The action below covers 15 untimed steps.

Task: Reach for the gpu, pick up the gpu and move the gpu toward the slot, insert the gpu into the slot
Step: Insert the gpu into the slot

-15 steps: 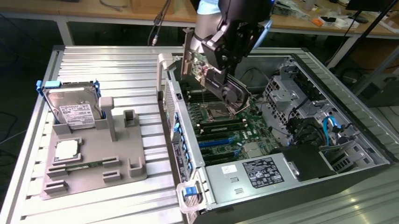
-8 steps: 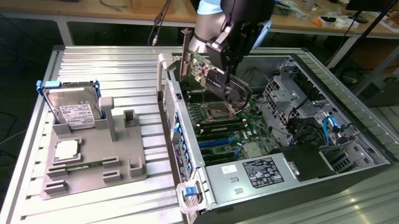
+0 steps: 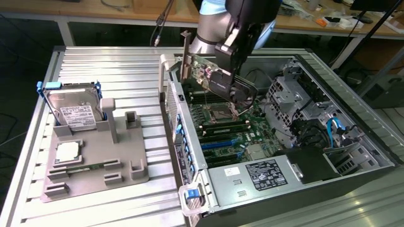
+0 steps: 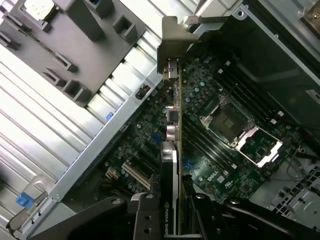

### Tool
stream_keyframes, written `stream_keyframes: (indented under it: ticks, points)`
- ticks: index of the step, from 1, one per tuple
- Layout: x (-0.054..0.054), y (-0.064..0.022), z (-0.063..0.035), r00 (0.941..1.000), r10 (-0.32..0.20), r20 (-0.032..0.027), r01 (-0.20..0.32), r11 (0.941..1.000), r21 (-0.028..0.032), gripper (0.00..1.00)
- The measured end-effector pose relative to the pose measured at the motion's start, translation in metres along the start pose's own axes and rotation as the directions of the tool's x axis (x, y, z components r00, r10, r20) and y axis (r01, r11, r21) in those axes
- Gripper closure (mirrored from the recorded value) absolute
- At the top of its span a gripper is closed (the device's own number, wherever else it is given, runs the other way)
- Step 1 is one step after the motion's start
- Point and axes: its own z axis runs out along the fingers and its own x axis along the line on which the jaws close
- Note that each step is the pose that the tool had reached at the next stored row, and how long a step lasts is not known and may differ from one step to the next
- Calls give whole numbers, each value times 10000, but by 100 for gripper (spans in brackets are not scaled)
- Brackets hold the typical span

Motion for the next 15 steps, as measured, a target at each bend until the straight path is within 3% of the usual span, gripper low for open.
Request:
stream_keyframes:
  ticks: [8,15]
  points:
    - [-39,-36,5,9958,-910,32,910,9958,-17,73]
    - [-91,-83,11,9851,-1720,61,1720,9851,-31,73]
